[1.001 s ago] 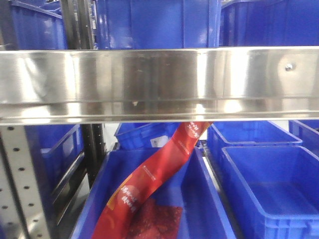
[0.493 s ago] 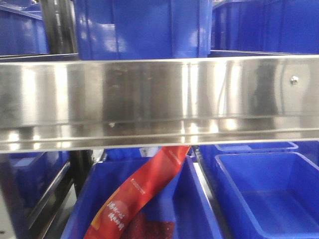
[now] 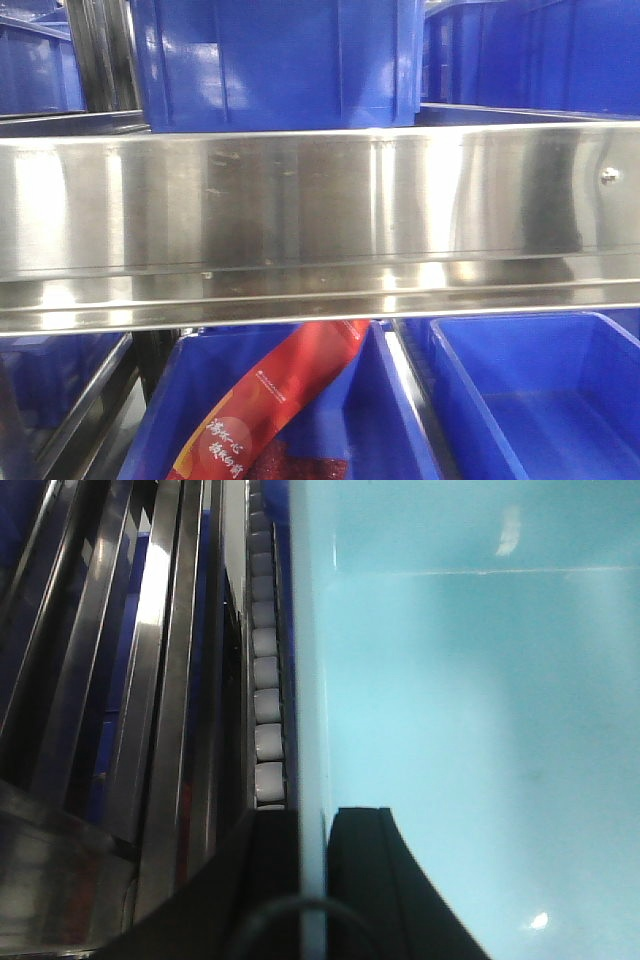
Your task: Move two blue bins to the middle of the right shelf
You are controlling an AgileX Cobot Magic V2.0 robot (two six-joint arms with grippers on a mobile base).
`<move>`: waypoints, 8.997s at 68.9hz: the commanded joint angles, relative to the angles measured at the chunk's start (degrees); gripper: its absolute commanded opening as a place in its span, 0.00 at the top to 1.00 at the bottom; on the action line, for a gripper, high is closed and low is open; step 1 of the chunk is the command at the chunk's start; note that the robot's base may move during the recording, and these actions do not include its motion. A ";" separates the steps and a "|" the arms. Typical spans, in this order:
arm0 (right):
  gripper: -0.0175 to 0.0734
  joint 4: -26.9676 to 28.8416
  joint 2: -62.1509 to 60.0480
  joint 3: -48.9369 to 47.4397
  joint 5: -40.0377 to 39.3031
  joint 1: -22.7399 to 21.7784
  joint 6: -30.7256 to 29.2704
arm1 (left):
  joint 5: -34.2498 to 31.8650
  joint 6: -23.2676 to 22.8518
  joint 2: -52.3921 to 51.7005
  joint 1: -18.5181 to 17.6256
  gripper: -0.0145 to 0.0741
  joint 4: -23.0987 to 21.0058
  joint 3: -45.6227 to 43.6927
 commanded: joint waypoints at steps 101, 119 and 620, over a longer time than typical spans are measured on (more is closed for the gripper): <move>0.99 0.87 -1.10 -0.67 -4.03 0.47 -0.45 | -3.95 -0.44 -0.99 -0.55 0.96 1.12 -0.83; 0.99 0.87 0.41 -0.67 -2.50 0.47 -0.45 | -3.95 -0.44 -0.91 -0.55 0.96 -0.92 -0.83; 0.99 15.00 -87.85 112.08 -74.13 -32.75 -27.95 | -73.91 24.08 -85.31 25.12 0.96 -21.36 109.04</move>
